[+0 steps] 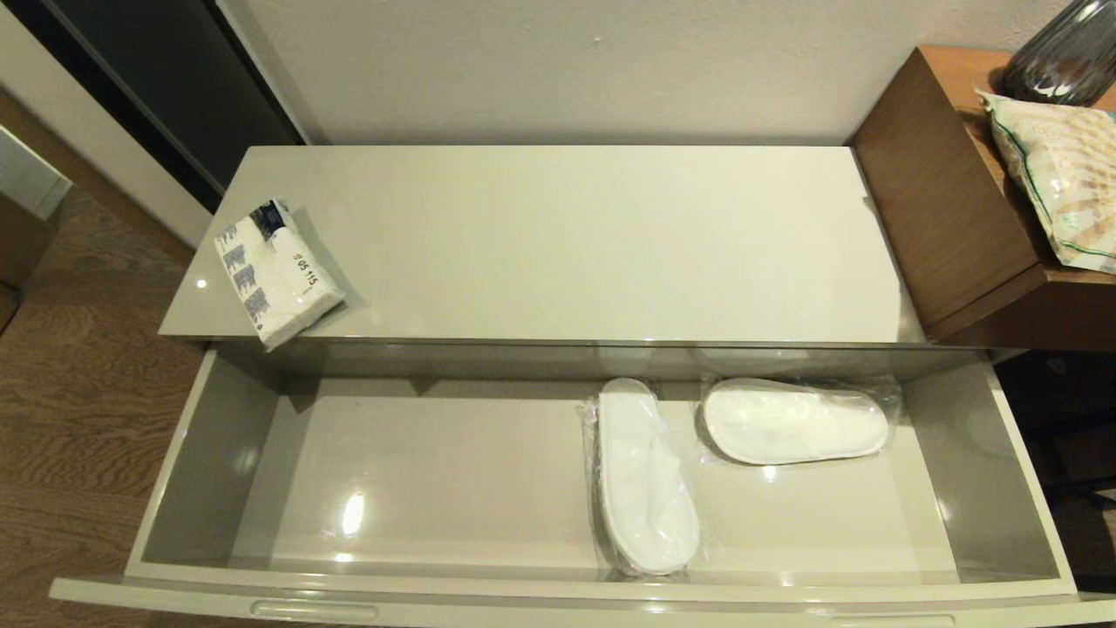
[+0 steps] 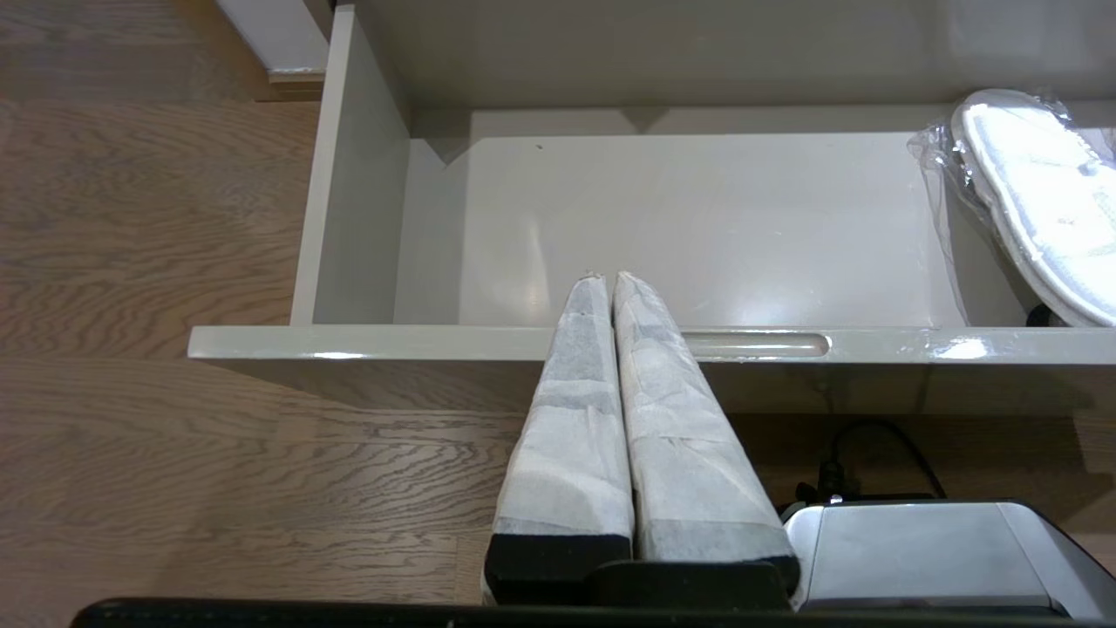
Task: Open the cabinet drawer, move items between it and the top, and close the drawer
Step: Take out the disposable slippers from the drawer
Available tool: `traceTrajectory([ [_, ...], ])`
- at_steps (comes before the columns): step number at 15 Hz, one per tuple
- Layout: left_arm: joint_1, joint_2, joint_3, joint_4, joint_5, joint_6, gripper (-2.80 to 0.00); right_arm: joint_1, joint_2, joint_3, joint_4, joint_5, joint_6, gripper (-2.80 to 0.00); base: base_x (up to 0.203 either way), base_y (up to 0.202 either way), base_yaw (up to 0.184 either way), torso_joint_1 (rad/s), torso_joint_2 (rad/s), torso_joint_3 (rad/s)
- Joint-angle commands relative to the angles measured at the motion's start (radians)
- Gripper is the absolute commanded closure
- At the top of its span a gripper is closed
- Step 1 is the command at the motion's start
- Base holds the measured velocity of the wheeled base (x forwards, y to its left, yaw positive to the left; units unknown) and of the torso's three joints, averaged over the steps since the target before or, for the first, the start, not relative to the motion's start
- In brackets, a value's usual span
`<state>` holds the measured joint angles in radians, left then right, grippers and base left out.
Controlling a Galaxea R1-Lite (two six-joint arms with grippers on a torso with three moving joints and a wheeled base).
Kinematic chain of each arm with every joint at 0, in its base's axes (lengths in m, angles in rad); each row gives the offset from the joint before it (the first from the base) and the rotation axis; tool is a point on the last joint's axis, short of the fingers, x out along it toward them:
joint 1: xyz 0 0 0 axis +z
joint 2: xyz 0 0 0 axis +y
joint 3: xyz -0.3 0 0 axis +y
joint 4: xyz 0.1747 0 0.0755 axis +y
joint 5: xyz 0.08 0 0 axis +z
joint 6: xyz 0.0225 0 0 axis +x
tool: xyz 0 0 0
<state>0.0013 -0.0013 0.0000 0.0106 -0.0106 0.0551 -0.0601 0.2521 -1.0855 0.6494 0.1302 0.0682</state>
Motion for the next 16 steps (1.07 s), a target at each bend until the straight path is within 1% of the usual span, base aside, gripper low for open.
traceTrajectory([
  [1,0.0,0.001,0.0,0.0,0.0,0.0,0.0,-0.076,0.324,-0.168,0.043,0.008,0.085,0.0,0.0,0.0,0.0,0.0,0.0,0.0],
  [2,0.0,0.001,0.0,0.0,0.0,0.0,0.0,-0.093,0.426,-0.187,0.081,0.028,0.086,0.0,0.0,0.0,0.0,0.0,0.0,0.0],
  [3,0.0,0.001,0.0,0.0,0.0,0.0,0.0,-0.099,0.524,-0.192,0.115,0.069,0.046,0.0,0.0,0.0,0.0,0.0,0.0,0.0],
  [4,0.0,0.001,0.0,0.0,0.0,0.0,0.0,-0.1,0.613,-0.189,0.142,0.119,-0.016,0.0,0.0,0.0,0.0,0.0,0.0,0.0],
  [5,0.0,0.001,0.0,0.0,0.0,0.0,0.0,-0.076,0.722,-0.174,0.14,0.151,-0.096,0.0,0.0,0.0,0.0,0.0,0.0,0.0],
  [6,0.0,0.001,0.0,0.0,0.0,0.0,0.0,-0.046,0.837,-0.161,0.125,0.165,-0.166,0.0,0.0,0.0,0.0,0.0,0.0,0.0],
  [9,0.0,0.001,0.0,0.0,0.0,0.0,0.0,0.062,1.161,-0.127,-0.039,0.104,-0.314,0.0,0.0,0.0,0.0,0.0,0.0,0.0],
  [11,0.0,0.001,0.0,0.0,0.0,0.0,0.0,0.131,1.276,-0.13,-0.073,0.006,-0.396,0.0,0.0,0.0,0.0,0.0,0.0,0.0],
  [12,0.0,0.001,0.0,0.0,0.0,0.0,0.0,0.163,1.286,-0.137,-0.045,-0.026,-0.417,0.0,0.0,0.0,0.0,0.0,0.0,0.0],
  [13,0.0,0.001,0.0,0.0,0.0,0.0,0.0,0.193,1.272,-0.148,0.03,-0.041,-0.425,0.0,0.0,0.0,0.0,0.0,0.0,0.0],
  [14,0.002,0.001,0.0,0.0,0.0,0.0,0.0,0.234,1.26,-0.166,0.139,-0.048,-0.424,0.0,0.0,0.0,0.0,0.0,0.0,0.0],
  [15,0.0,0.001,0.0,0.0,0.0,0.0,0.0,0.279,1.256,-0.186,0.229,-0.055,-0.411,0.0,0.0,0.0,0.0,0.0,0.0,0.0],
  [16,0.0,0.001,0.0,0.0,0.0,0.0,0.0,0.314,1.259,-0.194,0.269,-0.074,-0.383,0.0,0.0,0.0,0.0,0.0,0.0,0.0],
])
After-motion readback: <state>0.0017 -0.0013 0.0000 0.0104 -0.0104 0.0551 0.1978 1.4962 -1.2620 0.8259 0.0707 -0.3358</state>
